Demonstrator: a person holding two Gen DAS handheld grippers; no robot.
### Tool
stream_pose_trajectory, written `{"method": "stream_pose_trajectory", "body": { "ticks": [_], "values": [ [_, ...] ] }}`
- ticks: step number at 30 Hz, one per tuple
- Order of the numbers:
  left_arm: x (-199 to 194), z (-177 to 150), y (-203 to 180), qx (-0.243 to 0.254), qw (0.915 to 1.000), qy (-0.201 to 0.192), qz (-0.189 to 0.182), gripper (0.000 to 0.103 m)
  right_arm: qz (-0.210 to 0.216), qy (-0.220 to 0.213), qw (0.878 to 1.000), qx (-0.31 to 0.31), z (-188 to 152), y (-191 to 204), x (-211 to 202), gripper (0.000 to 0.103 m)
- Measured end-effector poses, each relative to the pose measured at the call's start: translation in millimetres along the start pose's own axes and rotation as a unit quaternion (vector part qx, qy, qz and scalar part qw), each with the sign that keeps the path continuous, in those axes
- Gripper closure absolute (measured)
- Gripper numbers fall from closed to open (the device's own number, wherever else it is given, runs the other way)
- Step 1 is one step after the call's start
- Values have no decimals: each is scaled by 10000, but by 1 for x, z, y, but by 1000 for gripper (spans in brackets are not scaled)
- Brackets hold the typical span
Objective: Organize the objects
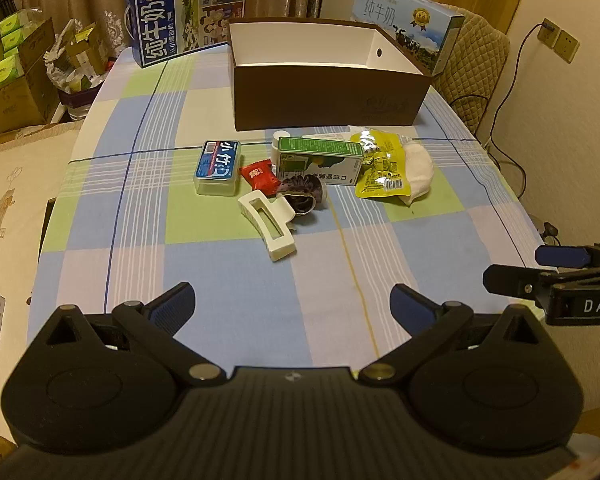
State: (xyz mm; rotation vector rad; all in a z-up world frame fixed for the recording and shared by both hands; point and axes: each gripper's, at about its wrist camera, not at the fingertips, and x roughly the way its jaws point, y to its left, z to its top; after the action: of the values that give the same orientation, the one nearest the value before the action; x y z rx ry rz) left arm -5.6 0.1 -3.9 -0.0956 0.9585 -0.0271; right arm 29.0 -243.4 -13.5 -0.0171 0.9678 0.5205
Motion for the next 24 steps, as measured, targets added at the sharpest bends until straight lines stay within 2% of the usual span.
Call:
{"method": "stream_pose_trajectory", "body": {
  "ticks": [24],
  "values": [
    [-3, -1, -4, -28, 10000, 24, 14, 1, 39, -9, 10000, -39, 1, 1, -10, 7]
  ]
}}
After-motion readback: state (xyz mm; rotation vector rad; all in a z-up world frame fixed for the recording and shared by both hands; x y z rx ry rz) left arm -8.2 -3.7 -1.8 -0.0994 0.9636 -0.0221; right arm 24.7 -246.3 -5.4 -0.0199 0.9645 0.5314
